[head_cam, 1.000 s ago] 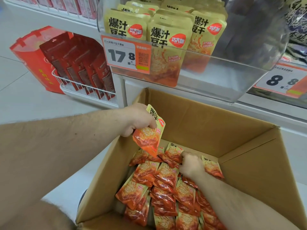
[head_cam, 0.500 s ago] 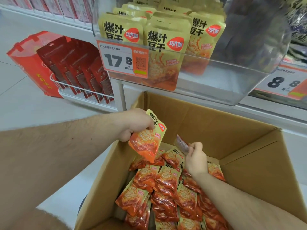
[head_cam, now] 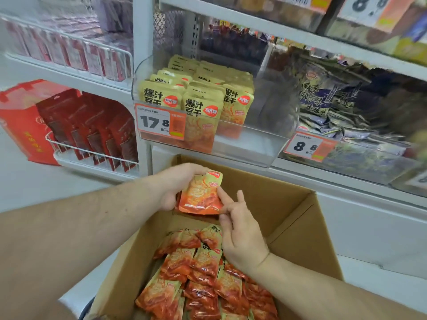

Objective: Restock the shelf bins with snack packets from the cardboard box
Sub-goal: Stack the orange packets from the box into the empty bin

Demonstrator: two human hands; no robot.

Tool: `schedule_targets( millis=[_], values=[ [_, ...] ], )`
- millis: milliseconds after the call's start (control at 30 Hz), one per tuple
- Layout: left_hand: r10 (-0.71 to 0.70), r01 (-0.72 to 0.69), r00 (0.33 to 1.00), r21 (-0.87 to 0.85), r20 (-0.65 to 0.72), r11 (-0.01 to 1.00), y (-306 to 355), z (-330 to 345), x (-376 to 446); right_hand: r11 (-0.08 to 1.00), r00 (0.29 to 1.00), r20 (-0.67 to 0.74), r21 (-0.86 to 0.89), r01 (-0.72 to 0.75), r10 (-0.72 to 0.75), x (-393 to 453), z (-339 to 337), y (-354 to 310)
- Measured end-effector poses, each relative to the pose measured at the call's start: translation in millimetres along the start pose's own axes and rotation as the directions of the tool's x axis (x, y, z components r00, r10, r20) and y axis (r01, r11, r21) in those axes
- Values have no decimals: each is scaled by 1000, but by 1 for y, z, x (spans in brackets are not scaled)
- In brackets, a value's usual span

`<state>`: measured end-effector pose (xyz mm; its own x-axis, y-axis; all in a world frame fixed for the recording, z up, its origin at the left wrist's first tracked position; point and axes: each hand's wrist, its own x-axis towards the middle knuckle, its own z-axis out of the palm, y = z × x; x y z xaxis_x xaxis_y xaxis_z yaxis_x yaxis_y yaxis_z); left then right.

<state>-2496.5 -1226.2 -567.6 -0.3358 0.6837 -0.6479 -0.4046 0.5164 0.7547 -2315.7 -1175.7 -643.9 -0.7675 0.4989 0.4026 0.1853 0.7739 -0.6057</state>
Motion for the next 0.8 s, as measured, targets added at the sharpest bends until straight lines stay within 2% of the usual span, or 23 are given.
schedule_targets(
  millis=[67, 200, 267, 333, 400, 433, 500, 633, 733, 800],
  values=[
    [84, -84, 996, 22, -38, 996, 1, 5, -6, 996, 997, -25, -58, 71, -72, 5, -5, -5],
    [238, -242, 968, -56, -77, 969, 7, 6, -16, 972, 983, -65, -177, 156, -169, 15, -25, -14],
    [309, -312, 949, -59, -58, 948, 13, 5, -21, 990, 988, -146, -140, 34, -55, 23, -41, -23],
    [391, -391, 920, -20, -26, 920, 19, 4, -27, 979, 966, -165, 2, -203, 201, 39, -58, -35],
    [457, -457, 889, 26, 20, 889, 23, 6, -32, 895, 901, -34, 139, -424, 433, 61, -73, -42],
    [483, -485, 874, 51, 47, 873, 25, 8, -35, 849, 872, 63, 205, -488, 486, 70, -79, -43],
    [516, -523, 852, 87, 89, 848, 27, 13, -40, 779, 846, 200, 332, -532, 494, 84, -87, -44],
    [550, -567, 822, 111, 151, 816, 30, 21, -41, 738, 851, 258, 424, -525, 457, 96, -101, -47],
    [585, -608, 791, 135, 179, 782, 37, 25, -39, 712, 847, 255, 460, -530, 466, 103, -110, -54],
    [660, -672, 738, 247, 143, 698, 43, 26, -38, 722, 857, 153, 477, -501, 493, 116, -121, -56]
  ],
)
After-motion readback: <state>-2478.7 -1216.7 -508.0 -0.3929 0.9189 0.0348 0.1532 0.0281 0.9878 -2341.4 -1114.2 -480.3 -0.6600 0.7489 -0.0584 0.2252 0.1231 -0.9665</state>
